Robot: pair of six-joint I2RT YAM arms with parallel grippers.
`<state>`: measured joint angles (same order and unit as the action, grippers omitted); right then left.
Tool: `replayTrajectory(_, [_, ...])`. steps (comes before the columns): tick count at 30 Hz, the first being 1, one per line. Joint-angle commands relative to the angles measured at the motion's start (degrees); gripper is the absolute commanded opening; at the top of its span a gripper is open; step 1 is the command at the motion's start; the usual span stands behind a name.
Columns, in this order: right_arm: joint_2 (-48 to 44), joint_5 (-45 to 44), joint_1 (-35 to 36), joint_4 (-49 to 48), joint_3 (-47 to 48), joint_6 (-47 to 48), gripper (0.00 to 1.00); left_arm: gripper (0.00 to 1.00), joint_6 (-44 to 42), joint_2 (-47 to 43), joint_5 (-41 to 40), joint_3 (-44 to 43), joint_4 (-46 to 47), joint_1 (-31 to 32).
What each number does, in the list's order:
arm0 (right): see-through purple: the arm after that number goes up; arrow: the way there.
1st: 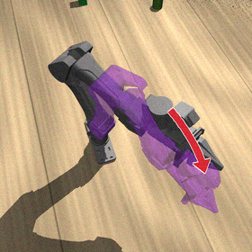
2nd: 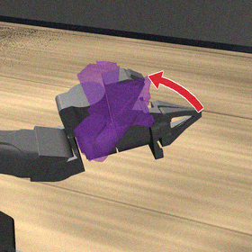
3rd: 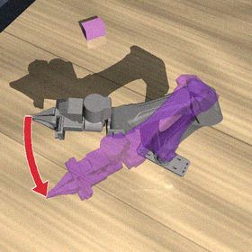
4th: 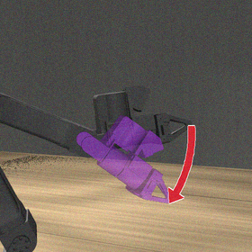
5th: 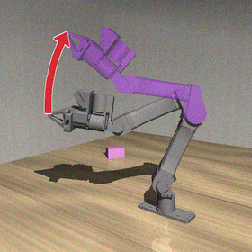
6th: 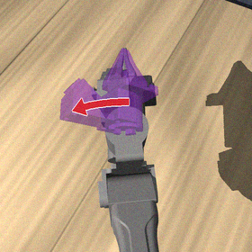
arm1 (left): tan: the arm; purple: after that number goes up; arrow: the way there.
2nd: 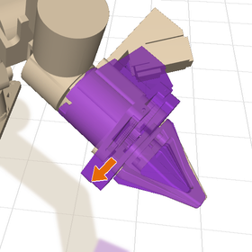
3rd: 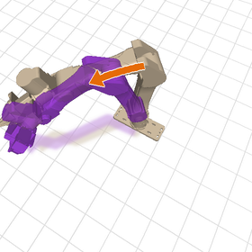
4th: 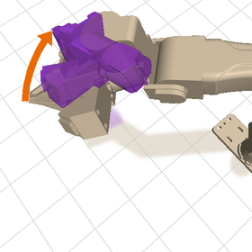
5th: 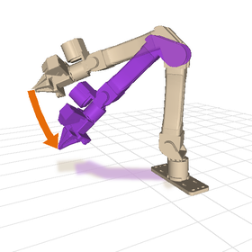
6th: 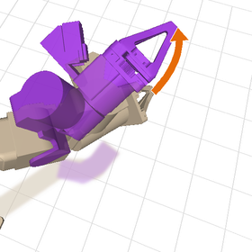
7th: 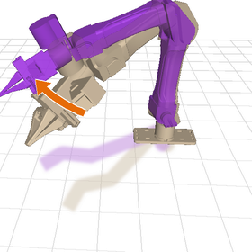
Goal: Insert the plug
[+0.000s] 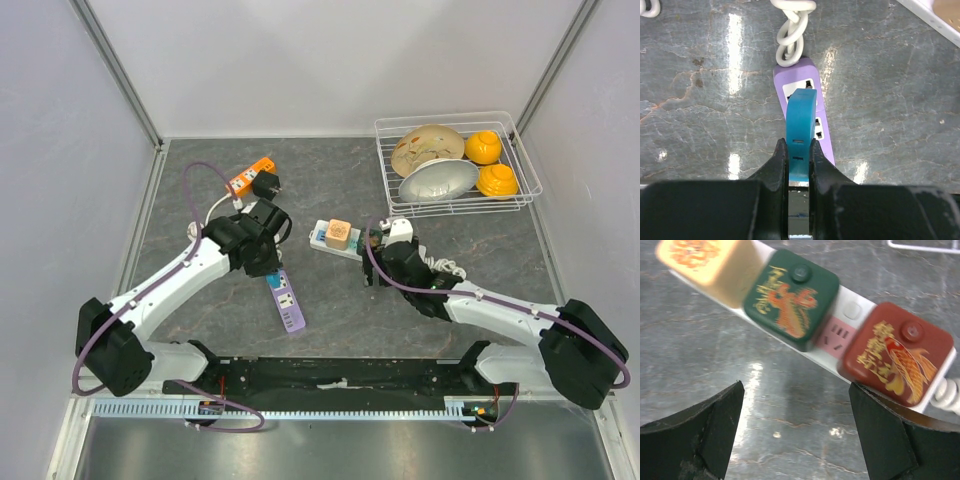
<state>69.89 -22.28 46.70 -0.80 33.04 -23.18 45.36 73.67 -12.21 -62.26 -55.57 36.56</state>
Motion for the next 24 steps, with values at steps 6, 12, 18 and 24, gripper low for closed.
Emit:
replayTrajectory(6, [-2.5,-0.9,-2.8,-6.1,-4.1,0.9,0.94,0.02,12.5,1.8,-10.6,-1.7,-1.6,3.2])
replayTrajectory(12, [-6.3,1.4,-2.8,-9.0,-5.8,2.0,0.94,0.02,13.8,2.4,-10.4,-1.1,-0.2,3.9])
replayTrajectory(18, [-7.2,1.1,-2.9,-9.1,-6.4,2.2,0.94,0.02,13.2,5.0,-10.1,-1.6,0.8,4.5])
replayTrajectory(24, [-8.0,1.6,-2.8,-9.8,-7.0,2.5,0.94,0.02,12.6,7.1,-10.2,-1.8,1.8,4.7])
